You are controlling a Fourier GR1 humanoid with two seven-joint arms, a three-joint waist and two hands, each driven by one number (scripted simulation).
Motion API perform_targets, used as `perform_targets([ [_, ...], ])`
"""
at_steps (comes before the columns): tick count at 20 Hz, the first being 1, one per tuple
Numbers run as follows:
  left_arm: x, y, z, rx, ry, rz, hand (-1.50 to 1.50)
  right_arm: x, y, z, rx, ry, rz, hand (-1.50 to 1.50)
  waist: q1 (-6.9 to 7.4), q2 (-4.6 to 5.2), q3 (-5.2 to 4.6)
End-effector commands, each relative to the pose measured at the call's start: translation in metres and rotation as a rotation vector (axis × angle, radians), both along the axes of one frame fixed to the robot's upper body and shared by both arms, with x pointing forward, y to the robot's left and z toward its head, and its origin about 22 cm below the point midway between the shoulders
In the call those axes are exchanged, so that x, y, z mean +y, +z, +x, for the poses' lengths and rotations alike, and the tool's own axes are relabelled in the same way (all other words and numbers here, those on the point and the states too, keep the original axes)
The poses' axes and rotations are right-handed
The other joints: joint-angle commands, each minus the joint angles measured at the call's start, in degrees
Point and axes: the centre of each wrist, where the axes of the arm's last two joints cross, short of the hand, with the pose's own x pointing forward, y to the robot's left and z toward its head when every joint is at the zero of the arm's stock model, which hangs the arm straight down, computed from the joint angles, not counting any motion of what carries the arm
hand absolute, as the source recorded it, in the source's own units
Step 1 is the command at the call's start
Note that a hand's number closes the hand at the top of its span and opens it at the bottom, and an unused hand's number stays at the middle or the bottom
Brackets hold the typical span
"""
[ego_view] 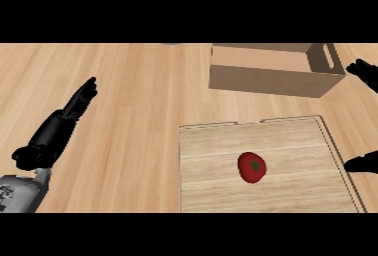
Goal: Pick the tomato from the tray and place it in the cardboard box
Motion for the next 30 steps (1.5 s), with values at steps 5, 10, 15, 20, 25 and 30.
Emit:
perform_targets([
  [5, -0.006, -0.002, 0.008, 0.004, -0.033, 0.002, 0.0, 0.016, 0.038, -0.018, -0.027, 0.069, -0.464, -1.5, 0.48, -0.14, -0.19],
  [10, 0.002, 0.0, 0.0, 0.003, -0.034, 0.004, 0.0, 0.063, 0.053, -0.043, -0.025, 0.095, -0.653, -1.5, 0.81, -0.4, -0.21],
  [15, -0.007, 0.006, 0.013, 0.019, -0.037, 0.004, 0.0, 0.099, 0.058, -0.076, -0.048, 0.065, -0.787, -1.5, 0.3, -0.31, -0.17],
  [20, -0.004, 0.001, -0.013, -0.003, -0.043, 0.015, 0.0, 0.123, 0.045, -0.091, 0.032, 0.003, -0.856, -1.5, 1.58, -0.29, -0.14],
  [25, -0.016, 0.006, 0.009, -0.004, -0.047, 0.011, 0.0, 0.127, 0.03, -0.081, 0.084, 0.013, -0.905, -1.5, 1.27, -0.07, -0.1],
  [30, 0.005, 0.004, -0.018, 0.01, -0.053, 0.003, 0.0, 0.156, 0.032, -0.104, 0.064, -0.037, -0.915, -1.5, 1.65, -0.21, -0.12],
])
